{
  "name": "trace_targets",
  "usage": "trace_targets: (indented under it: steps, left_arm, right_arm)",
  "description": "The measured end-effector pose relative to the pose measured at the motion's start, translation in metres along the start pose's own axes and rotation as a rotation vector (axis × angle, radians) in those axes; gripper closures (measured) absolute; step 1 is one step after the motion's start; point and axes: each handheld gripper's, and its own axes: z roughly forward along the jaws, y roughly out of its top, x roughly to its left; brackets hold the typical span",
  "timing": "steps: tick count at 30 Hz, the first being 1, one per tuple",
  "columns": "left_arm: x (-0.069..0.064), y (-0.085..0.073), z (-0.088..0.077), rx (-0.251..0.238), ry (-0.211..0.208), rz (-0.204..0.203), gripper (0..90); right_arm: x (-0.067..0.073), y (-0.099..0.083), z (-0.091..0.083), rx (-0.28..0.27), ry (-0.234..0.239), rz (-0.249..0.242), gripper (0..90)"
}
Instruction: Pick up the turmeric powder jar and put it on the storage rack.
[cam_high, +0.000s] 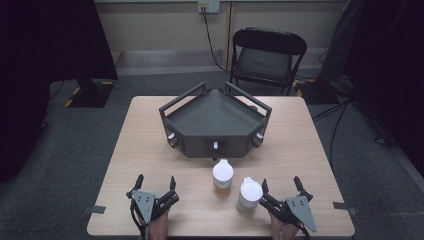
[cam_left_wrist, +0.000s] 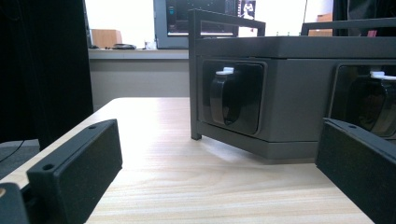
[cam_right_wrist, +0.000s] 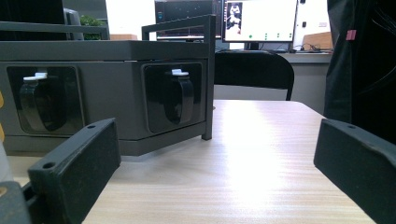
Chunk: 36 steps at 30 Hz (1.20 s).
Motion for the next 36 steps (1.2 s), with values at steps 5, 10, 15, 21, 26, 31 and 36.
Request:
trace_targets:
  steps: [5,10,15,21,26,31,36]
  left_arm:
    - [0.002,0.001,0.000,0.006,-0.008,-0.008,0.2]
    - [0.002,0.008,0.000,0.001,-0.023,0.001,0.2]
    - [-0.001,0.017,0.000,-0.019,-0.050,-0.011,0.2]
    - [-0.007,0.027,0.000,-0.044,-0.091,-0.002,0.2]
    - [-0.013,0.030,0.001,-0.049,-0.133,0.003,0.1]
    - [-0.016,0.034,0.003,-0.042,-0.173,-0.008,0.1]
    - [-0.020,0.037,0.005,-0.040,-0.211,-0.010,0.1]
  right_arm:
    - [0.000,0.000,0.000,0.000,-0.003,0.000,0.0]
    - [0.001,0.000,0.000,0.000,-0.003,0.000,0.0]
    - [0.001,0.000,0.000,-0.001,-0.006,-0.001,0.0]
    - [0.001,0.000,0.000,0.000,-0.006,0.000,0.0]
    - [0.001,0.000,0.000,0.000,-0.007,-0.001,0.0]
    - [0.001,0.000,0.000,0.001,-0.006,-0.001,0.0]
    - [0.001,0.000,0.000,0.001,-0.006,-0.002,0.0]
